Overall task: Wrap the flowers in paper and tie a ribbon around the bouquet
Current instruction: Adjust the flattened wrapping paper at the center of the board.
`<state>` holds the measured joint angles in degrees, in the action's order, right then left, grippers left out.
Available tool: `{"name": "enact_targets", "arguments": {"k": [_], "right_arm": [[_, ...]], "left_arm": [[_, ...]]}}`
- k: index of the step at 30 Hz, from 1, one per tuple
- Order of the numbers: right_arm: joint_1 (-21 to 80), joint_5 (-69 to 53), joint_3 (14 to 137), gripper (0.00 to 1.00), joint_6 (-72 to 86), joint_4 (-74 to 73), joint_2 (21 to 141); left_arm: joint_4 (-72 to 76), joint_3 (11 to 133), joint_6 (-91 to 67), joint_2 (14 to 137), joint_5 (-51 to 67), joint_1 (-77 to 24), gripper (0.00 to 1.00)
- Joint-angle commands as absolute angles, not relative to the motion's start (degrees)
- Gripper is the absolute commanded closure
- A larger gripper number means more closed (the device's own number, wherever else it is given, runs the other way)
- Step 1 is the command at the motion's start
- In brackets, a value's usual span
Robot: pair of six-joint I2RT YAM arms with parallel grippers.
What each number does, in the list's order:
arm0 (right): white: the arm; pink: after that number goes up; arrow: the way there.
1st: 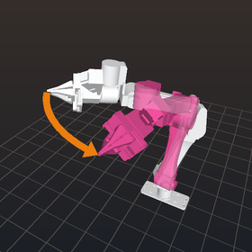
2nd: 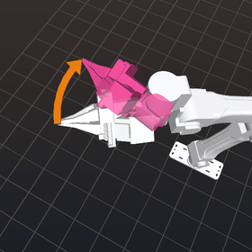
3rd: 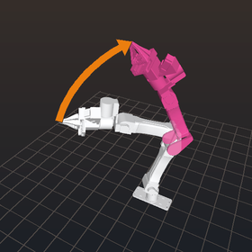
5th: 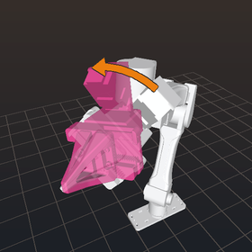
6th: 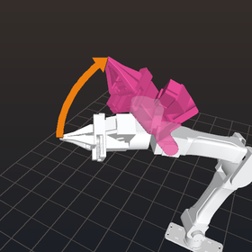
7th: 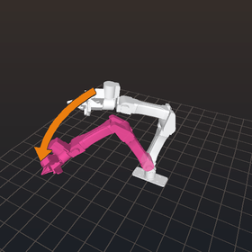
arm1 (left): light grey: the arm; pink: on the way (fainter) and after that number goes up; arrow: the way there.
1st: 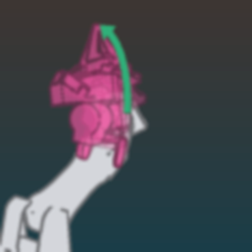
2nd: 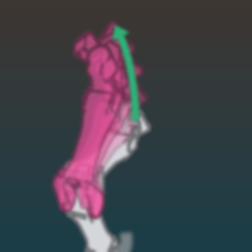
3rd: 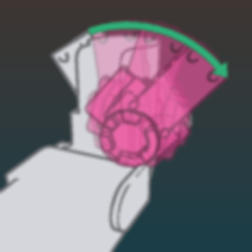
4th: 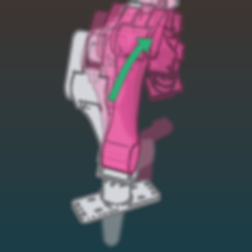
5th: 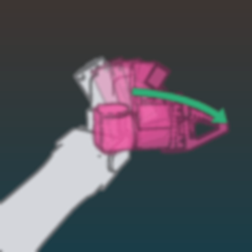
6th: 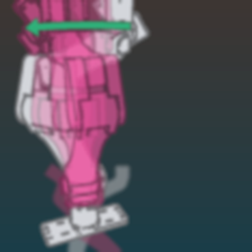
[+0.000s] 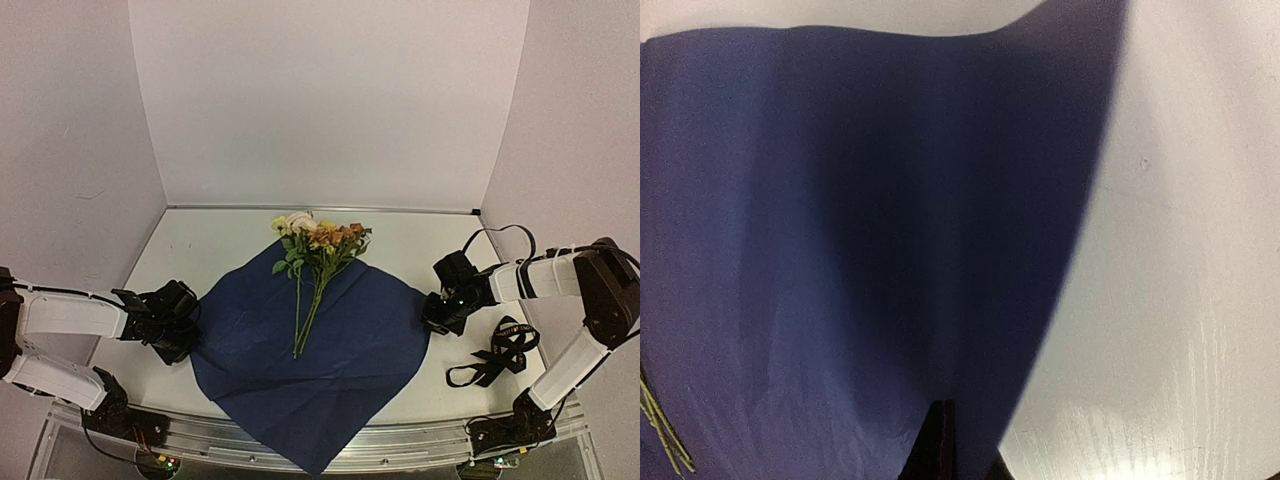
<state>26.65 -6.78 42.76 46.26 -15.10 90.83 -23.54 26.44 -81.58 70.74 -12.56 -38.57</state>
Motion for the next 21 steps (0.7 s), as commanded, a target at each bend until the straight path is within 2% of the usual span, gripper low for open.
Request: {"name": "enact_targets", "arguments": {"k": [1, 3, 4, 8, 12, 19, 21], "right_arm": [[26.2, -6.2, 41.8, 1.00, 45.9, -19.3, 88.1], [26.2, -6.7, 40.9, 0.99, 45.9, -20.0, 87.2], [26.2, -7.1, 40.8, 0.97, 45.7, -20.8, 86.7], [26.9, -7.9, 44.2, 0.74, 42.4, -28.8, 83.7], [28.4, -7.4, 48.4, 0.54, 38.6, -38.8, 80.9], [31.5, -8.8, 51.7, 0.35, 34.3, -44.4, 77.9], [32.4, -9.5, 52.1, 0.32, 33.1, -44.9, 77.6]], "left_arm": [[-26.3, 27.7, -78.0, 70.2, -13.3, -38.2, 0.80], [-26.4, 27.9, -77.0, 70.6, -12.8, -38.1, 0.72], [-26.3, 28.0, -76.6, 70.9, -12.5, -38.1, 0.63], [-25.7, 27.6, -75.5, 70.1, -11.5, -38.2, 0.39], [-32.9, 31.3, -74.8, 69.7, -13.4, -38.9, 0.27], [-47.7, 39.5, -76.2, 66.8, -21.7, -42.8, 0.02], [-50.0, 41.5, -75.8, 66.3, -22.7, -44.1, 0.00]]}}
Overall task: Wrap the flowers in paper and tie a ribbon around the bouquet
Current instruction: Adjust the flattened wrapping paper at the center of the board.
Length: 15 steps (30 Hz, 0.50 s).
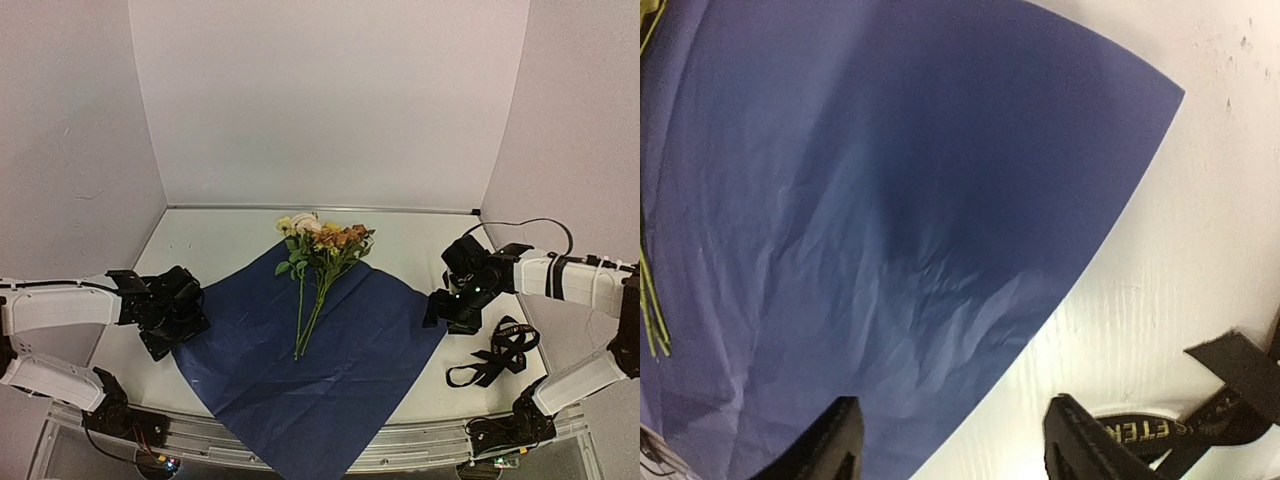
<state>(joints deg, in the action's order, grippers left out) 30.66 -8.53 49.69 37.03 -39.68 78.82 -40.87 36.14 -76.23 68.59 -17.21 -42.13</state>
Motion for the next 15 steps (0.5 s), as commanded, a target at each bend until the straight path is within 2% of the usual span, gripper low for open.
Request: {"name": "enact_targets", "arguments": {"k": [1, 4, 10, 15], "right_arm": [[32.7, -10.2, 52.3, 0.31, 32.7, -44.9, 77.5], [33.7, -11.3, 52.9, 0.30, 31.5, -45.0, 78.6], [33.8, -12.5, 53.5, 0.41, 31.3, -45.2, 82.1], [33.8, -12.4, 53.4, 0.46, 31.0, -45.0, 84.3]], "left_arm": [[-50.8, 42.8, -75.5, 66.1, -23.6, -45.3, 0.00], [-52.7, 48.4, -72.8, 68.1, -25.7, -47.2, 0.01], [-59.9, 63.6, -69.8, 78.2, -30.5, -52.1, 0.05], [-70.8, 69.7, -72.2, 75.2, -36.1, -52.4, 0.04]]}}
